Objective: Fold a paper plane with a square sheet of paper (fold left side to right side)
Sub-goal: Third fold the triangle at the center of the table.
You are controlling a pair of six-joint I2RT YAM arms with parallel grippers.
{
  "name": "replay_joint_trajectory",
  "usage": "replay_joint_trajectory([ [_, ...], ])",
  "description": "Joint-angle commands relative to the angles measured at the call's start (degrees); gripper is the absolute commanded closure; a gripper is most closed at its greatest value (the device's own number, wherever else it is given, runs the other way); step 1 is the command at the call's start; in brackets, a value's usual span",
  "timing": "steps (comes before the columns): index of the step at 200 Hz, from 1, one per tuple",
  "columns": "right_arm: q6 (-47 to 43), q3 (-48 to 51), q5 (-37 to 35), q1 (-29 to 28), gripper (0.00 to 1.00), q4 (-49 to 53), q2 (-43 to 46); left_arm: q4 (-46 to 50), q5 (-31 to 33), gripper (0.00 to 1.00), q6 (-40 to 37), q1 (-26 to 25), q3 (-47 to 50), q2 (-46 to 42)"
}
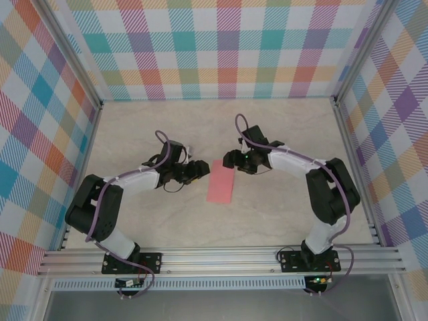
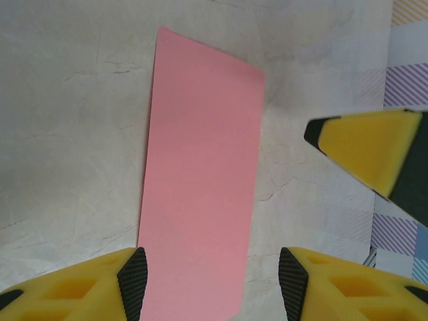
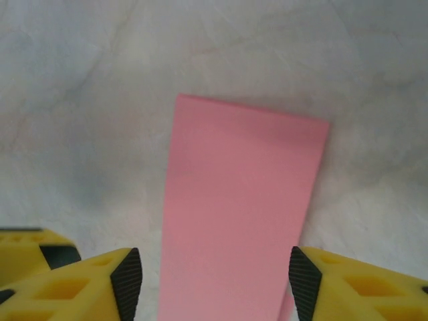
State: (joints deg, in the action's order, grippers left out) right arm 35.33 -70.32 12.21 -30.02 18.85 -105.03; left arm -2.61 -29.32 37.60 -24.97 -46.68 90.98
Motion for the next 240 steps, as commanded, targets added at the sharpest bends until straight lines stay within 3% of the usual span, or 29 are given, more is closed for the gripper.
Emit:
replay_joint_trajectory([
  [1, -0.9, -4.4, -1.5, -0.1, 0.43, 3.1, -4.5, -2.2, -1.7, 0.43, -0.5, 1.0, 0.5, 0.0],
  [109, -6.4, -8.5, -2.3, -0.3, 0.45, 7.1, -14.1, -2.0, -6.7, 0.40, -1.4, 0.7, -2.5, 8.5],
  [240, -8.6, -8.6, 1.7, -0.4, 0.49, 5.1, -14.6, -0.7, -7.7, 0.45, -1.6, -2.3, -6.9, 14.5],
])
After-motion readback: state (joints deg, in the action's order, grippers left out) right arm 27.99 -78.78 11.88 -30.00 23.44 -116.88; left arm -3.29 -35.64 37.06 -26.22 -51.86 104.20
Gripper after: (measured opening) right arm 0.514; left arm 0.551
